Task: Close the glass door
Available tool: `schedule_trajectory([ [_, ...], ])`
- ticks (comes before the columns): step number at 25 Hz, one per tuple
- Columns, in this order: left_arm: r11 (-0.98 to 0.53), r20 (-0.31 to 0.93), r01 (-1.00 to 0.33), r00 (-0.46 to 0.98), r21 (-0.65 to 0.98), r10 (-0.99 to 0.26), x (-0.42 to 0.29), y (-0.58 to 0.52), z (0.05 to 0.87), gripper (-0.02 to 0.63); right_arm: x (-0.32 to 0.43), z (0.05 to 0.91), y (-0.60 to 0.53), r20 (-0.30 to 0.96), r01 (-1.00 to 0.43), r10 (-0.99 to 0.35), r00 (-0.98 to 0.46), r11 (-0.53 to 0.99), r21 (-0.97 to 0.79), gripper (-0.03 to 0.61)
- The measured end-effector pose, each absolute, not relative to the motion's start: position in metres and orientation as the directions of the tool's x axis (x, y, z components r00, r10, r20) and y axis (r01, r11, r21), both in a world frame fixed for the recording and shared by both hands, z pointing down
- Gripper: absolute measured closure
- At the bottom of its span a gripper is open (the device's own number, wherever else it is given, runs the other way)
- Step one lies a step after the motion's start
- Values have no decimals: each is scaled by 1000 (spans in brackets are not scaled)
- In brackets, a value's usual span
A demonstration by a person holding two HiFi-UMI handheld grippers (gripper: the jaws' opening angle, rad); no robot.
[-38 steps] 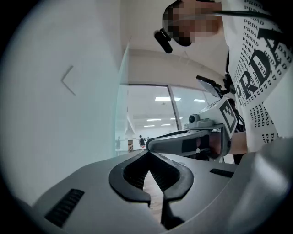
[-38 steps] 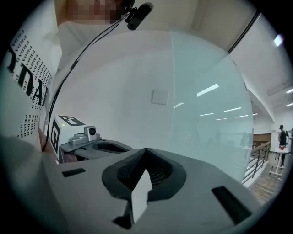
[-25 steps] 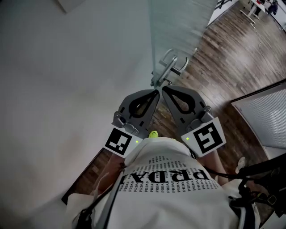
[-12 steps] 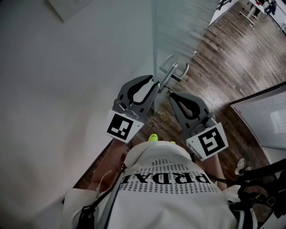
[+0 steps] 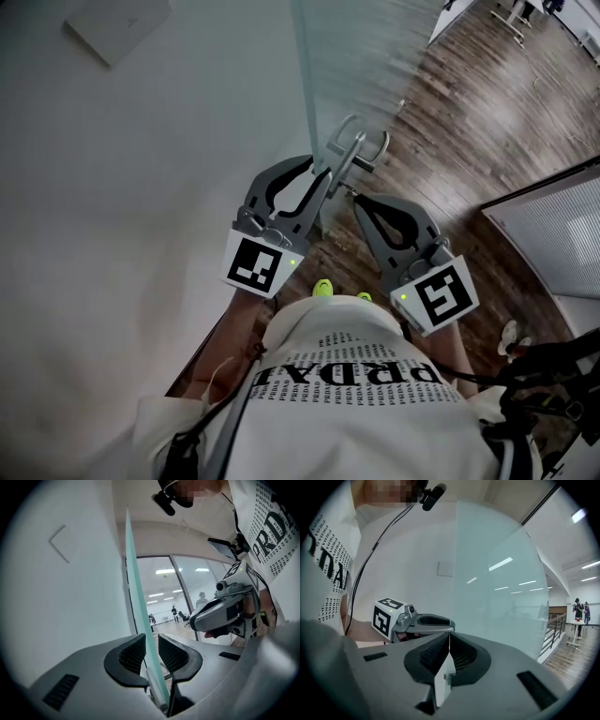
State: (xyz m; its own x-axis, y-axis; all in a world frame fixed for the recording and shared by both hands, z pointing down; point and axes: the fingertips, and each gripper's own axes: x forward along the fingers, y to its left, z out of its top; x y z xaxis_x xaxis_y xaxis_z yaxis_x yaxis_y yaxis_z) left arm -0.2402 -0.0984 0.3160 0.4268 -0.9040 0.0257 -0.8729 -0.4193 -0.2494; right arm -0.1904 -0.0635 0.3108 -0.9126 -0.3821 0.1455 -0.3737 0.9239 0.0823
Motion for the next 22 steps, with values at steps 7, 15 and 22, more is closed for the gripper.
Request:
schedule_trajectory([
  [7, -443, 35, -866, 448, -231, -893, -238, -97, 318, 540, -190, 312, -65, 149, -387, -395, -906, 918, 82, 580],
  [15, -473, 20, -860, 479, -194, -878, -236, -100, 324, 540, -188, 319, -72, 158, -441, -449, -879, 893, 89, 580],
  [22, -473, 28, -863, 476, -176, -879, -237, -107, 337, 540, -172, 336, -82, 185, -474, -483, -856, 876, 93, 580],
])
